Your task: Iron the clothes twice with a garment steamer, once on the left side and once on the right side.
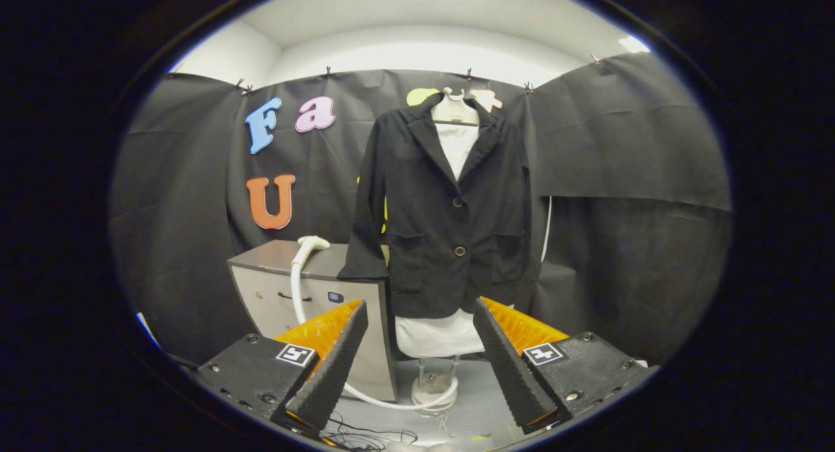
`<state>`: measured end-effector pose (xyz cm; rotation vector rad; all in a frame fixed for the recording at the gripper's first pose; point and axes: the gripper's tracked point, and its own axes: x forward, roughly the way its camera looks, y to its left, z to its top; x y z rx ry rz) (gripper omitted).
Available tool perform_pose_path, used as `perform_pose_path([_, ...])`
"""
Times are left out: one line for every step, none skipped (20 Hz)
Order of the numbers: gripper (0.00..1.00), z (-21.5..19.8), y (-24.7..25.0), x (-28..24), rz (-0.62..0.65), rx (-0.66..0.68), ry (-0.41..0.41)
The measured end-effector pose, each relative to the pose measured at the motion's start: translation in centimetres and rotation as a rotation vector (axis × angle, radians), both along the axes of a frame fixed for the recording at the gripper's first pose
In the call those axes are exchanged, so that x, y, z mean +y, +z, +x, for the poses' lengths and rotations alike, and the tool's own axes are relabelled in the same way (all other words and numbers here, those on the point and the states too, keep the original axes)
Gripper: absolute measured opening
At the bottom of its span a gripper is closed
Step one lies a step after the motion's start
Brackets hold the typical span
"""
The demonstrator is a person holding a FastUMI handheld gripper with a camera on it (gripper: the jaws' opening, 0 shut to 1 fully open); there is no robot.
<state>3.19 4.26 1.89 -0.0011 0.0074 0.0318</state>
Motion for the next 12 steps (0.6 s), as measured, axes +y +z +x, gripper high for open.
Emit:
perform_pose_path([1.00, 1.1, 0.6, 1.1, -0.001, -0.008, 0.016])
perform_pose_path([1.00, 2.2, 1.2, 2.4, -0.005, -0.006, 0.033])
perform_pose_path([1.00, 3.3, 1.8, 3.8, -0.003, -0.007, 0.054])
perform_pose_path([1.00, 4.7, 2.4, 5.4, 0.001, -0.007, 0.079])
perform_pose_path([1.00, 6.3, 2.8, 7.0, 0.008, -0.005, 0.097])
perform_pose_path([1.00, 7.8, 3.3, 8.5, 0.017, -0.007, 0.115])
perform_pose_path([1.00, 9.3, 3.5, 10.2, 0.019, 0.001, 0.139])
perform_pose_path([1.00, 11.0, 3.6, 11.9, 0.018, 0.009, 0.158])
perform_pose_path([1.00, 12.8, 3.7, 13.6, 0.015, 0.015, 0.181])
perform_pose_path([1.00, 14.6, 3.8, 15.3, 0.011, 0.030, 0.202])
perform_pose_path([1.00, 16.7, 3.7, 17.0, 0.012, 0.049, 0.225])
perform_pose_path([1.00, 18.7, 3.7, 18.6, 0.018, 0.070, 0.250])
